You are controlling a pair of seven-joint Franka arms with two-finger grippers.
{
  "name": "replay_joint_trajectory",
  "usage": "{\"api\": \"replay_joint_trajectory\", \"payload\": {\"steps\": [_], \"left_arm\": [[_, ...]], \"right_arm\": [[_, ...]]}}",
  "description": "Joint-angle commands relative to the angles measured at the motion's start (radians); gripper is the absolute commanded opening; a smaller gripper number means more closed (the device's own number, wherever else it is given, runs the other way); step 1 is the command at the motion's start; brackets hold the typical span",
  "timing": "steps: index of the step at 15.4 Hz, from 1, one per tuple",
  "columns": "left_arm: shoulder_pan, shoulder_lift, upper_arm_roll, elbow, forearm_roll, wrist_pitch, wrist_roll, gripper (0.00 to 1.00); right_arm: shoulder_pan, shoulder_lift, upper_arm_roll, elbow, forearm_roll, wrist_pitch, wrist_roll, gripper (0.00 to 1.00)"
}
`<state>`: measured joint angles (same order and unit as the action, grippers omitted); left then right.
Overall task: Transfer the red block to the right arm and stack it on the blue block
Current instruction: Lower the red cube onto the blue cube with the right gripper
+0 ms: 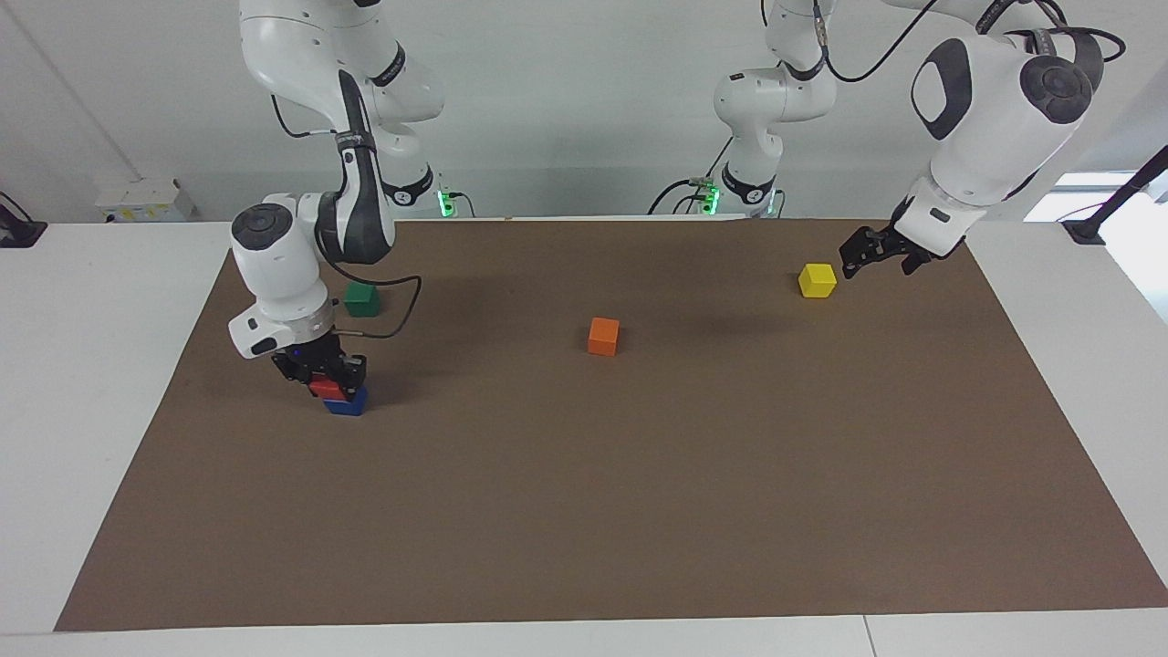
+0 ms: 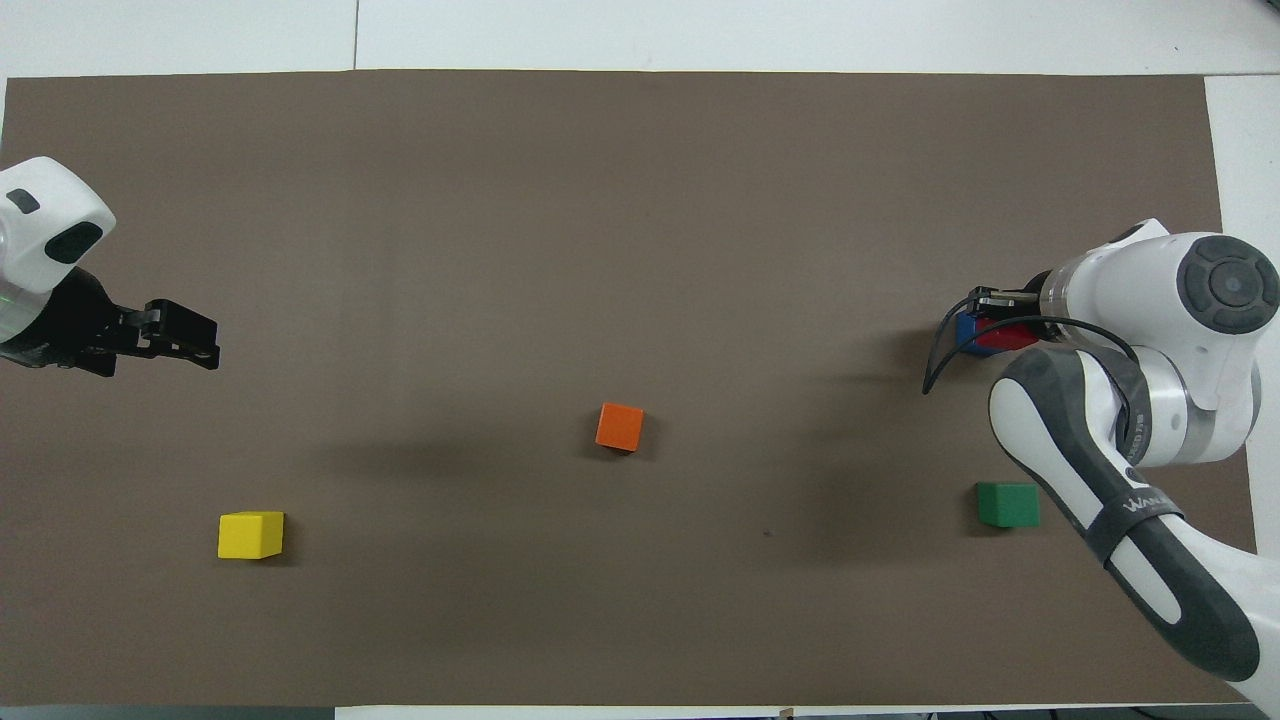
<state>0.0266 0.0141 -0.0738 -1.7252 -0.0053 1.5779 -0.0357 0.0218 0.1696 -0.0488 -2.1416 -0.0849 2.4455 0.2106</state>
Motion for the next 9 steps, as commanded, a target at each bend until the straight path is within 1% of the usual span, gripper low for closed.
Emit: {"api": "replay_joint_trajectory", "payload": {"steps": [1, 3, 7, 8, 9], "left_arm": [[-0.017, -0.014, 0.019, 0.012, -0.007, -0.019, 0.0, 1.0], [-0.007, -0.029, 0.019, 0.01, -0.007, -0.021, 0.002, 1.0], [-0.004, -0.034, 0.02, 0.01, -0.007, -0.022, 0.003, 1.0], [-0.005, -0.034, 0.02, 0.01, -0.007, -0.021, 0.003, 1.0], [-0.005, -0.034, 0.02, 0.01, -0.007, -0.022, 0.002, 1.0]], "right_arm": [[-0.005, -0.006, 0.006, -0.02, -0.03, 0.02, 0.039, 0.0], [-0.013, -0.002, 0.006, -0.02, -0.03, 0.021, 0.035, 0.0], [-0.011, -0.002, 0.006, -0.02, -0.03, 0.017, 0.036, 0.0], [-0.01, -0.002, 0.007, -0.018, -0.03, 0.013, 0.038, 0.09], [-0.01, -0.002, 0.006, -0.017, -0.03, 0.01, 0.039, 0.25]]}}
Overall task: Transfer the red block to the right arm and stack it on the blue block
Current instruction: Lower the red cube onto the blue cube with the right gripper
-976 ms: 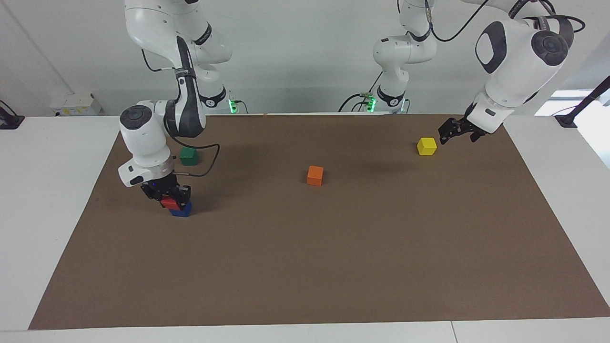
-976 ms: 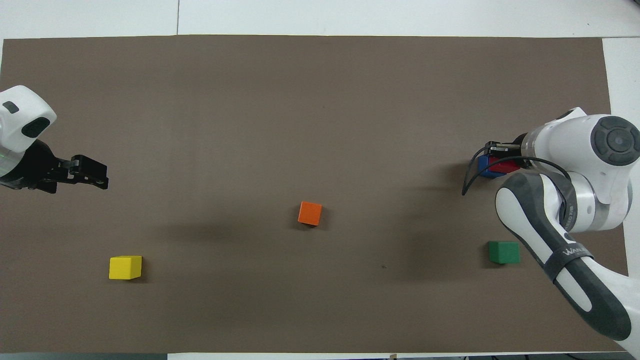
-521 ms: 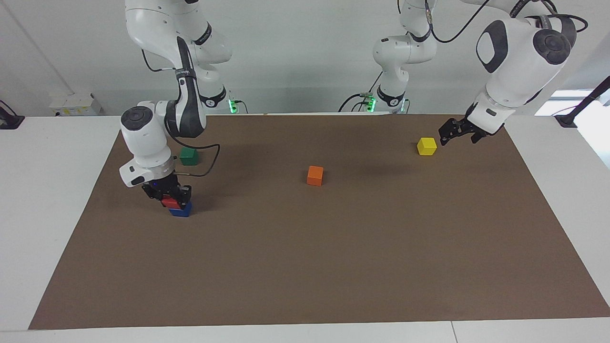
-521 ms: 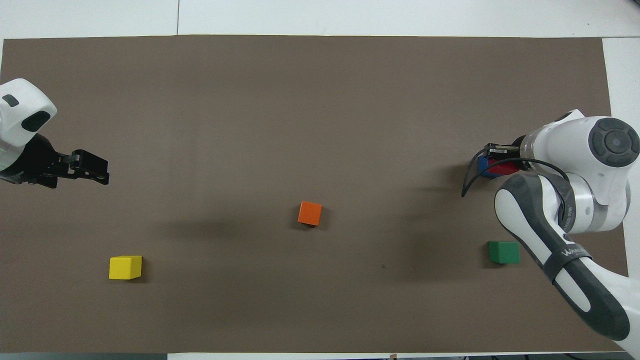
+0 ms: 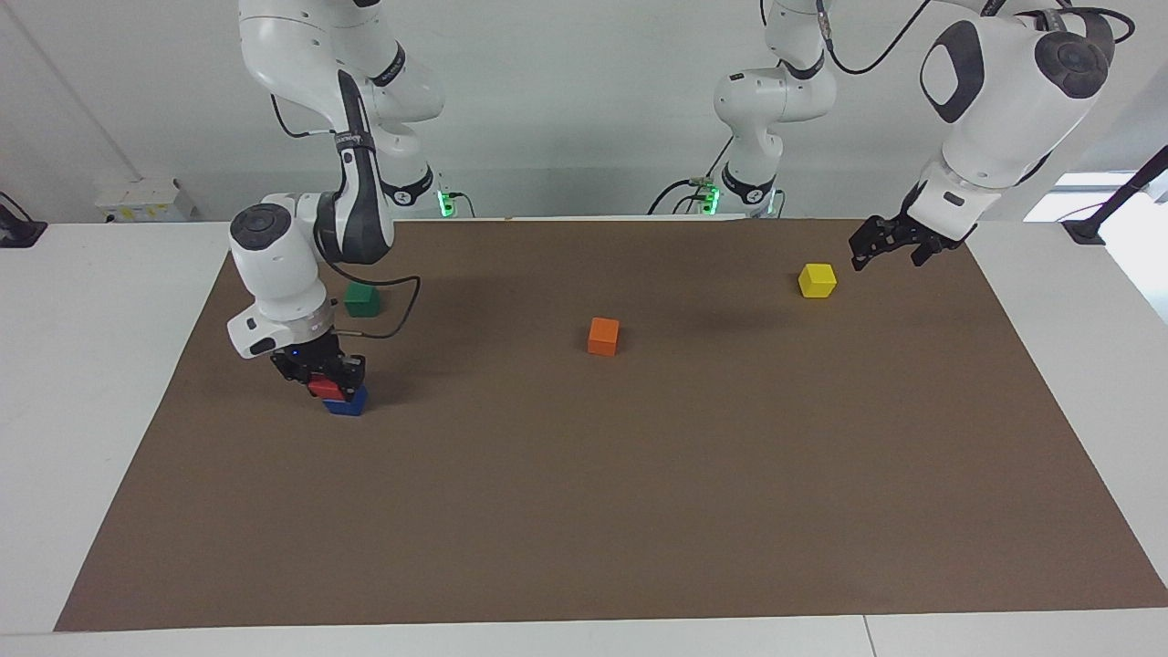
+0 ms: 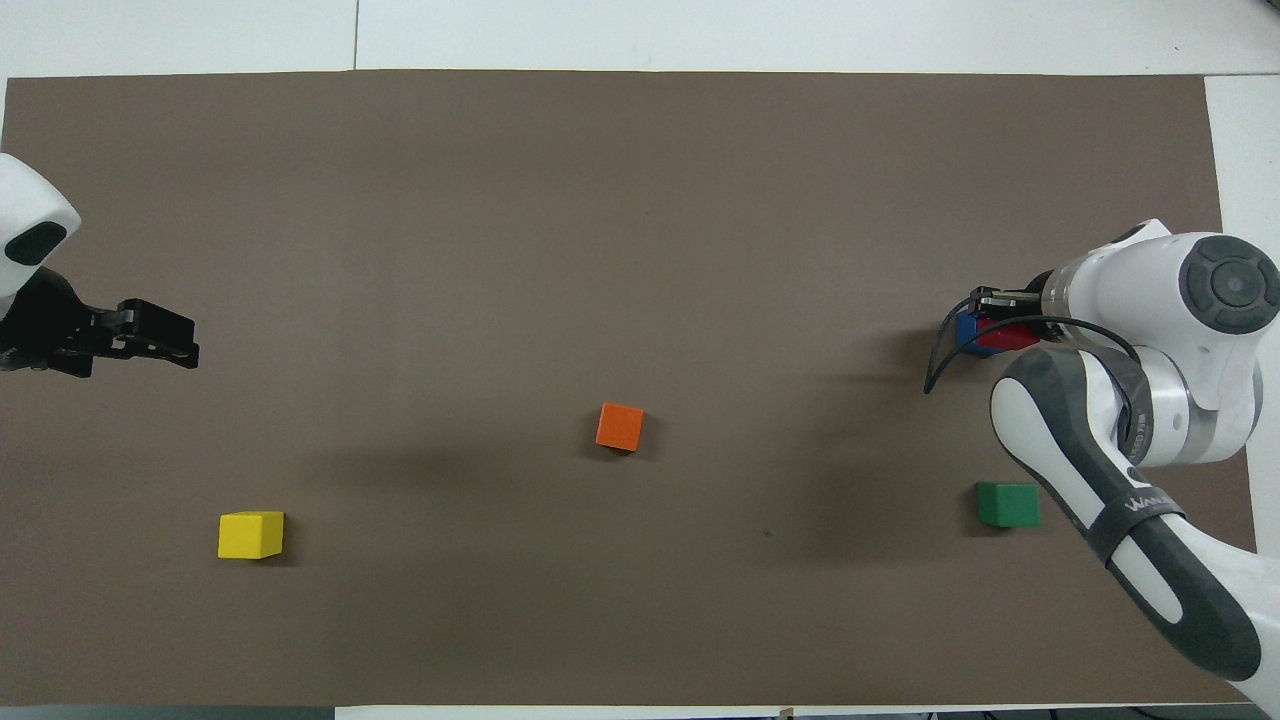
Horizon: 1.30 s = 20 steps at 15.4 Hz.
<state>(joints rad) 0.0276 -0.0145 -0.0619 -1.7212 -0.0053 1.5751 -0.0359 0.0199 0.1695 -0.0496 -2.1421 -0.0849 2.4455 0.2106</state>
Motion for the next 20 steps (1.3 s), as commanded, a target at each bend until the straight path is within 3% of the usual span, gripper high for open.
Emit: {"api": "replay_joint_trajectory", "payload": {"steps": [1, 3, 4, 13, 17, 20], "left_arm": [[-0.006, -0.005, 0.008, 0.006, -0.007, -0.02, 0.002, 1.0], [-0.005, -0.005, 0.008, 0.005, -0.007, -0.018, 0.002, 1.0], [-0.005, -0.005, 0.008, 0.005, -0.009, -0.018, 0.002, 1.0], [-0.005, -0.005, 0.008, 0.005, -0.007, -0.02, 0.002, 1.0], [-0.005, -0.005, 0.008, 0.005, -0.007, -0.018, 0.002, 1.0], [-0.005, -0.005, 0.008, 0.005, -0.007, -0.02, 0.002, 1.0]], "right_arm": [[-0.008, -0.002, 0.008, -0.013, -0.03, 0.006, 0.039, 0.45], [-0.006, -0.002, 0.008, -0.007, -0.029, -0.006, 0.039, 0.89], [-0.006, -0.001, 0.008, 0.004, -0.029, -0.02, 0.038, 1.0], [-0.005, 0.001, 0.011, 0.181, 0.042, -0.25, 0.032, 1.0], [-0.001, -0.027, 0.03, 0.347, 0.106, -0.558, 0.026, 1.0], [-0.005, -0.099, 0.03, 0.377, 0.109, -0.657, -0.039, 1.0]]}}
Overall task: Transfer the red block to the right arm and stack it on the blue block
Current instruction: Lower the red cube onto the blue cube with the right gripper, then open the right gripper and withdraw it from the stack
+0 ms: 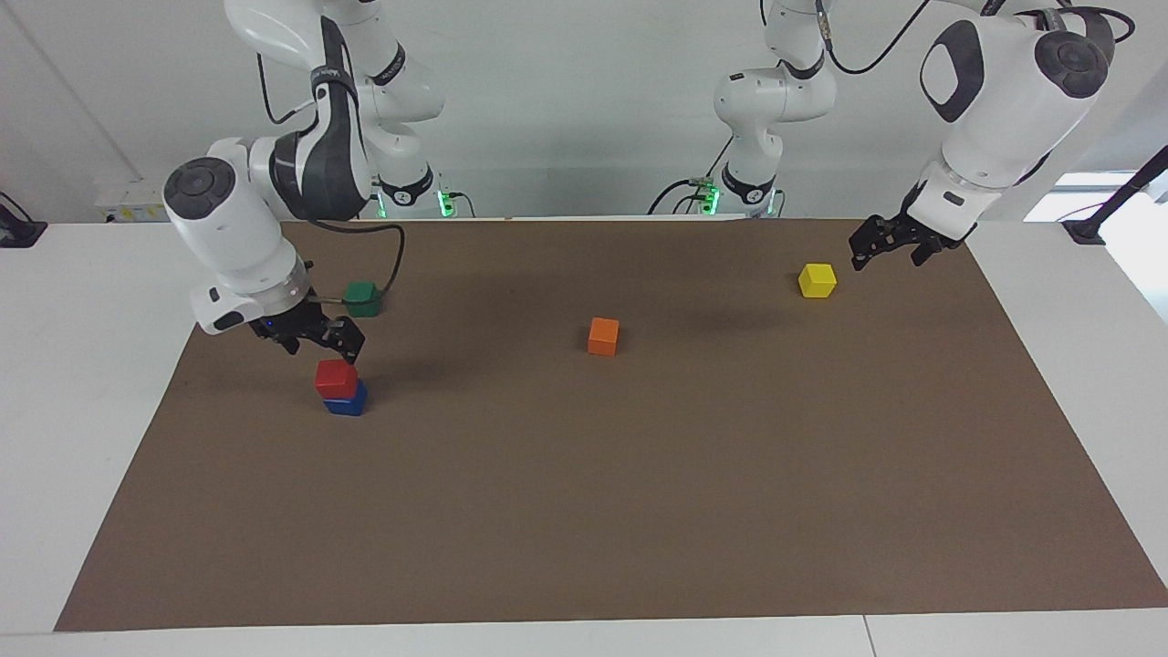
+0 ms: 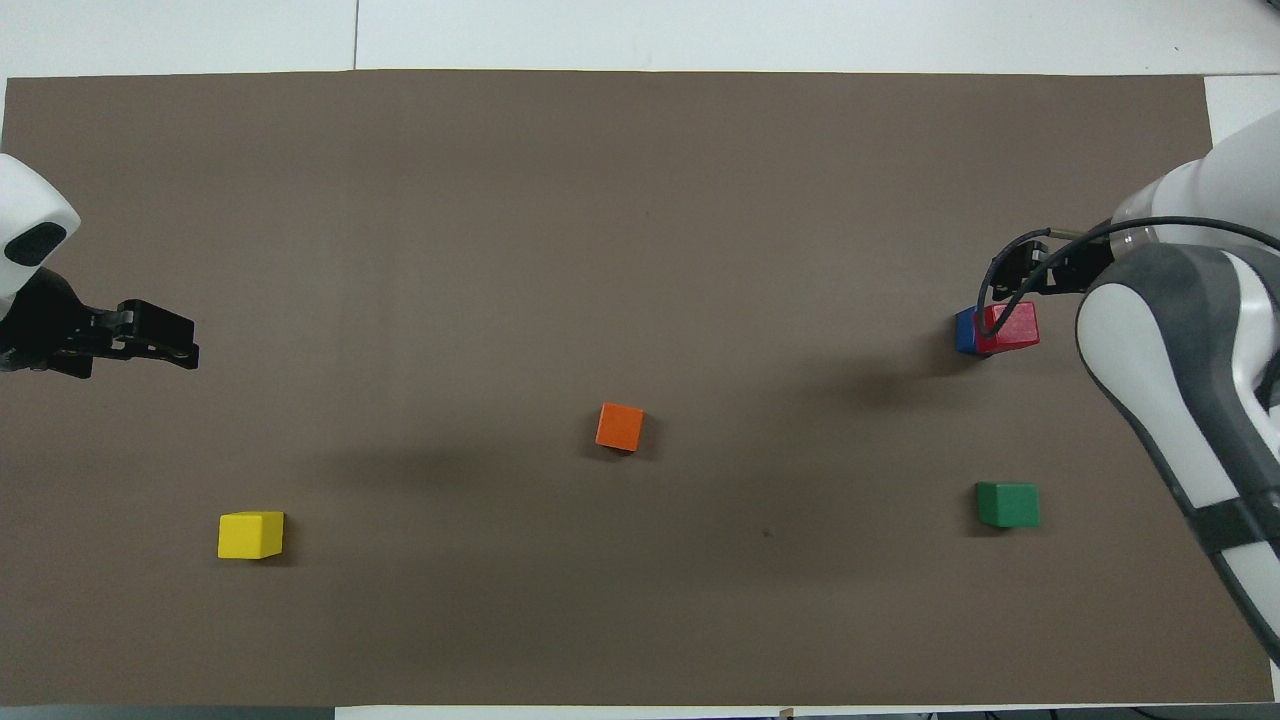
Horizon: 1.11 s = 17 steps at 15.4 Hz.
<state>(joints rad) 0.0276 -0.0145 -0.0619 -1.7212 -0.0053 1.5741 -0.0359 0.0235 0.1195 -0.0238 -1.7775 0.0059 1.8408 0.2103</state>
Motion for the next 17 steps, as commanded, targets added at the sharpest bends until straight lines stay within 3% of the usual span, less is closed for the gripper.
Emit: {"api": "replay_joint_trajectory", "payload": {"steps": [1, 4, 8, 17], "left_arm": [[-0.005, -0.005, 0.008, 0.005, -0.007, -0.017, 0.002, 1.0], [-0.005, -0.005, 0.008, 0.005, -0.007, -0.017, 0.002, 1.0], [-0.005, -0.005, 0.008, 0.005, -0.007, -0.017, 0.004, 1.0], [-0.005, -0.005, 0.008, 0.005, -0.009, -0.017, 0.002, 1.0]], "right_arm": [[-0.008, -0.07, 0.004, 0.012, 0.019, -0.086, -0.051, 1.0], [-0.005, -0.13, 0.004, 0.018, 0.019, -0.144, -0.069, 1.0], [-0.008, -0.126, 0.004, 0.072, 0.017, -0.221, -0.078, 1.0], [-0.022, -0.123, -0.007, 0.09, 0.002, -0.23, -0.112, 1.0]]}}
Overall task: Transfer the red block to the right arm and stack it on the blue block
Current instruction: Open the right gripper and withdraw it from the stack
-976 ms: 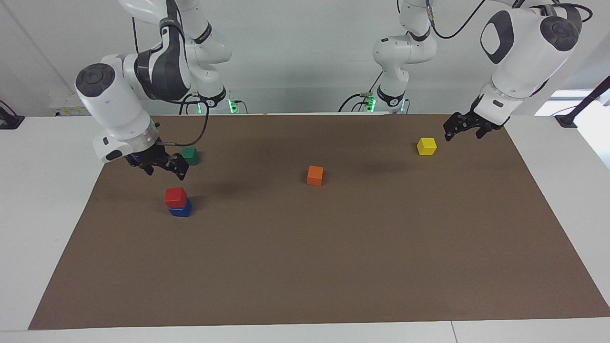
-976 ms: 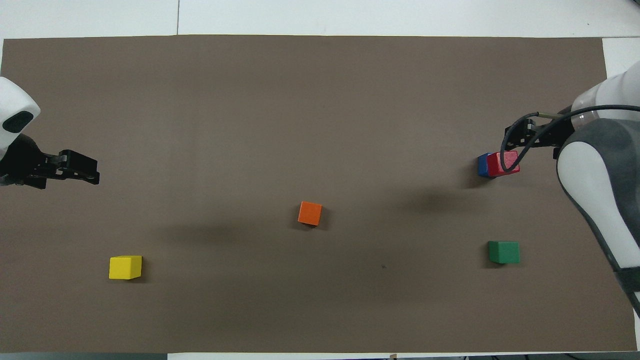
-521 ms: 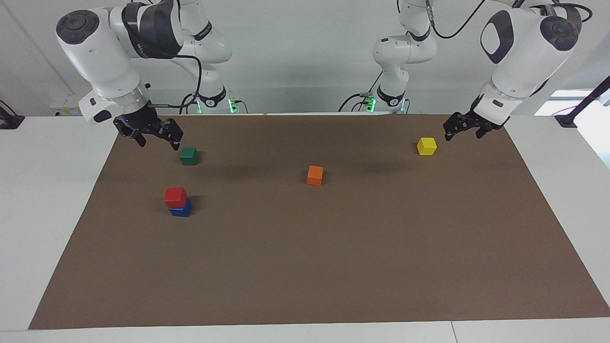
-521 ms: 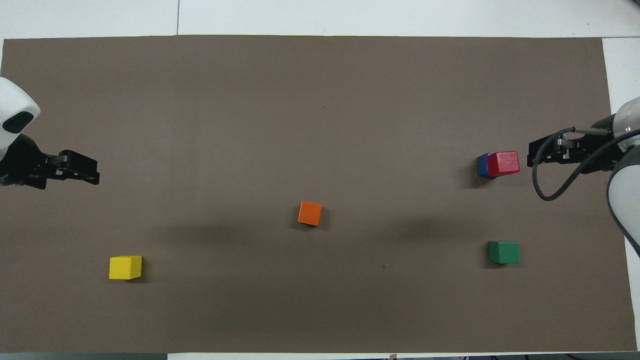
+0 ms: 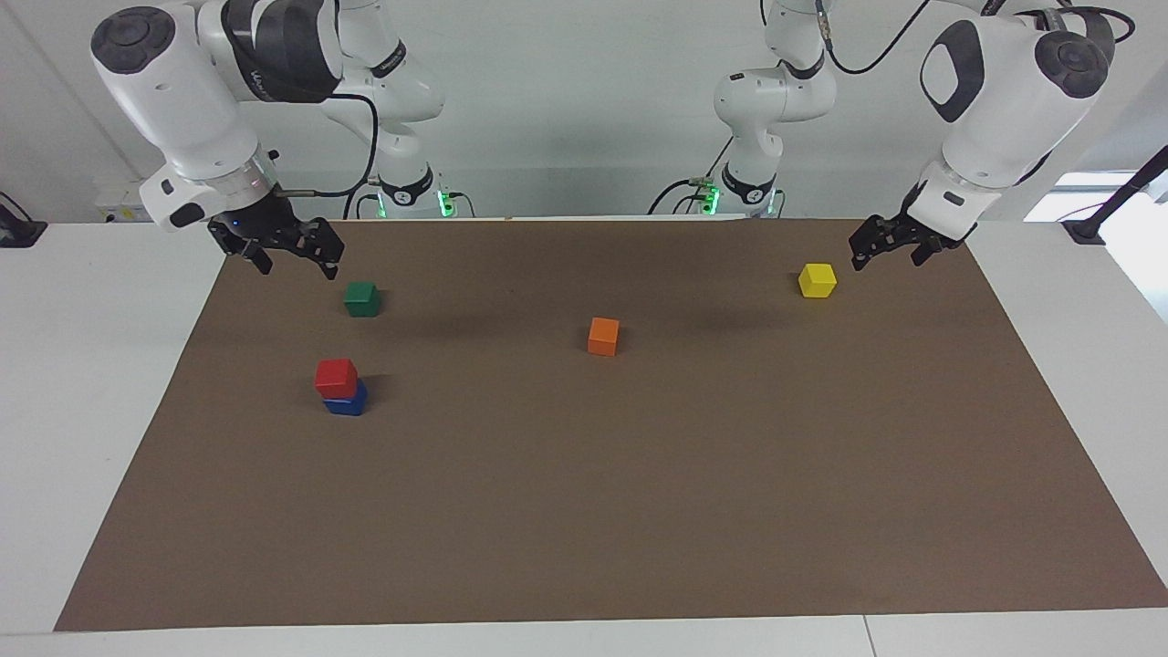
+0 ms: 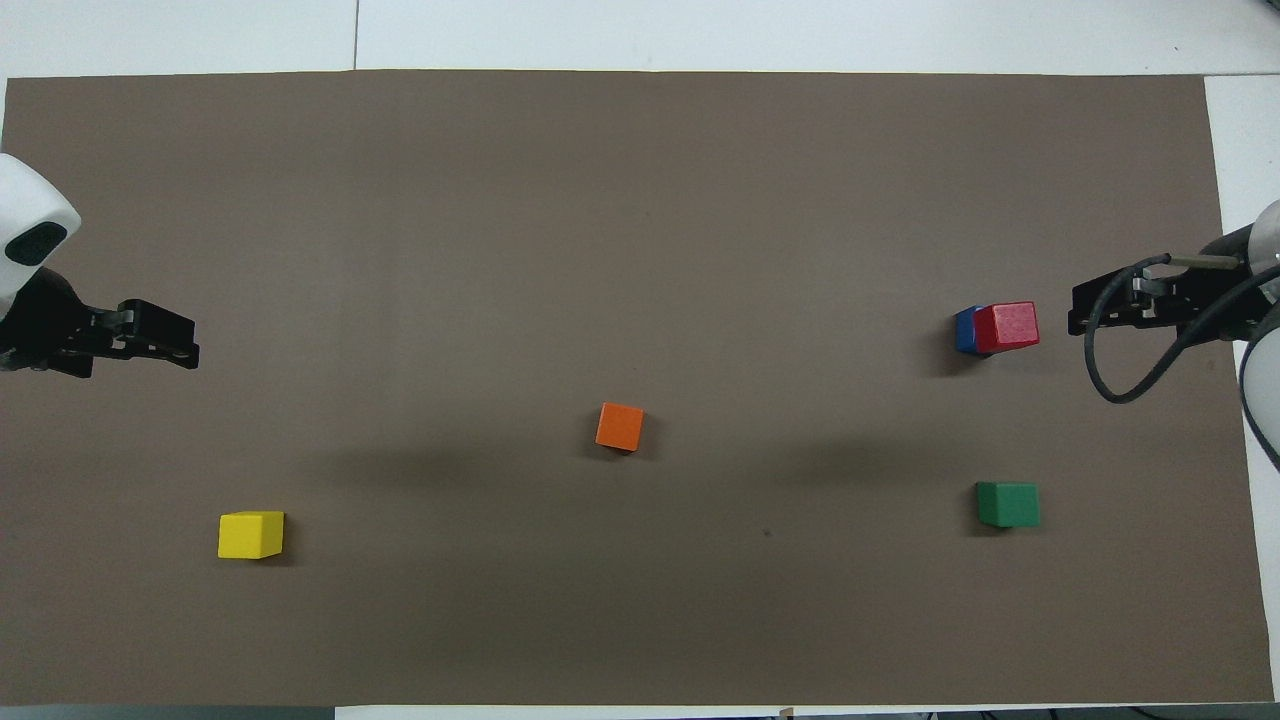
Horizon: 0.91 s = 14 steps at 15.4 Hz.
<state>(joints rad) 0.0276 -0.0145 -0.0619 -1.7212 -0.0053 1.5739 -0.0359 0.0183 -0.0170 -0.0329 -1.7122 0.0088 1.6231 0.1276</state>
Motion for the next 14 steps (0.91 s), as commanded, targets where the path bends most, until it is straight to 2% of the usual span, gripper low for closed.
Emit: {"api": "replay_joint_trajectory", "payload": {"steps": [1, 7, 14], "left_arm": [[-0.005, -0.005, 0.008, 0.006, -0.009, -0.017, 0.004, 1.0], [-0.005, -0.005, 0.008, 0.006, -0.007, -0.018, 0.004, 1.0], [-0.005, -0.005, 0.008, 0.005, -0.007, -0.018, 0.004, 1.0]], "right_arm": [[-0.018, 0.012, 0.002, 0.025, -0.003, -0.009, -0.029, 1.0], [-0.031, -0.02, 0.002, 0.016, -0.003, -0.023, -0.029, 1.0], [-0.046, -0.02, 0.001, 0.019, -0.003, -0.016, -0.028, 1.0]]}}
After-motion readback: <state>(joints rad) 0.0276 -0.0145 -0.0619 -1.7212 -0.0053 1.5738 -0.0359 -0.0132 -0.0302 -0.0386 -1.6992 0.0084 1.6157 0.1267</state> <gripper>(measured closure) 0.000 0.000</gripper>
